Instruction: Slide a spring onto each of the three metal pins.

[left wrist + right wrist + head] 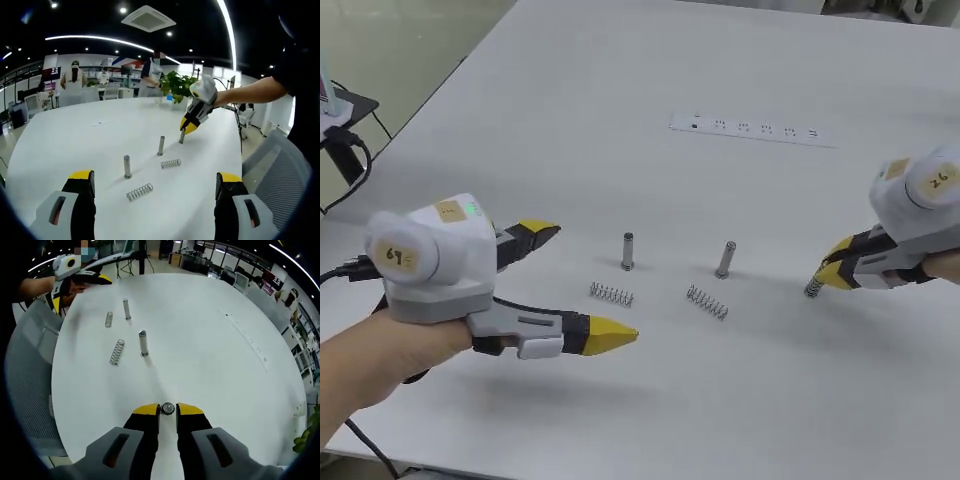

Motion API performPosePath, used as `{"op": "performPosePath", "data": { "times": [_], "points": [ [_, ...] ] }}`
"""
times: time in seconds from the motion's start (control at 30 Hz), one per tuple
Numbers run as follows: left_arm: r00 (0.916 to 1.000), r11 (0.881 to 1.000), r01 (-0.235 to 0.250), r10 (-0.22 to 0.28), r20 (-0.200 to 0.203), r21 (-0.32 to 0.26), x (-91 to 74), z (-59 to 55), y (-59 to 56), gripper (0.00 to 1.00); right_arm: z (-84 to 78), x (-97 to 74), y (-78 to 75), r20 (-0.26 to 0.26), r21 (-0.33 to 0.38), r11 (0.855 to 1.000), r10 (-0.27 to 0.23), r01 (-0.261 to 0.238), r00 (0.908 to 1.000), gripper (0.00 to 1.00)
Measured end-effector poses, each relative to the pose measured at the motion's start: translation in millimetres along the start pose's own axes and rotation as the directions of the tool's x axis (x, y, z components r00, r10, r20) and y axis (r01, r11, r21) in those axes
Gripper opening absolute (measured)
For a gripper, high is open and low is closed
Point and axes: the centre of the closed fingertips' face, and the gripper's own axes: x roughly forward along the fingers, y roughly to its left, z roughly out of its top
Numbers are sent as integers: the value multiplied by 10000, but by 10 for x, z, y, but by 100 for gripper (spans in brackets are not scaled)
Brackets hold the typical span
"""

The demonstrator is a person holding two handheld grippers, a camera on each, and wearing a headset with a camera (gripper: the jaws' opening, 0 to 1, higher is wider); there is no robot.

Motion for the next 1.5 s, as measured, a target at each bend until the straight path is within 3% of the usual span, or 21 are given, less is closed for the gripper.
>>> {"op": "performPosePath", "data": {
  "times": [0.5, 0.67, 0.87, 1.13, 1.27, 1.5],
  "points": [
    [10000, 10000, -32, 32, 80, 60, -10, 52, -8, 98, 57, -126, -28, 800, 483, 9971, -625, 587, 9948, 25],
    [9999, 10000, -53, 52, 91, 32, -15, 58, -12, 98, 88, -194, -16, 1339, 1076, 9919, -817, 675, 9876, 29],
    [9998, 9999, -116, 116, 141, -42, -26, 68, 12, 98, 119, -265, 52, 1708, 1231, 9898, -926, 720, 9809, 30],
    [9998, 9999, -101, 102, 161, -56, -16, 80, 14, 98, 261, -371, 157, 2476, 1587, 9852, -1026, 641, 9634, 30],
    [9998, 9999, -90, 91, 187, -65, -16, 92, 6, 98, 267, -381, 215, 2499, 1575, 9856, -1007, 622, 9630, 31],
    [9999, 9999, -83, 84, 142, -63, -29, 76, 2, 98, 315, -419, 307, 2844, 1607, 9851, -1055, 611, 9529, 30]
  ]
}}
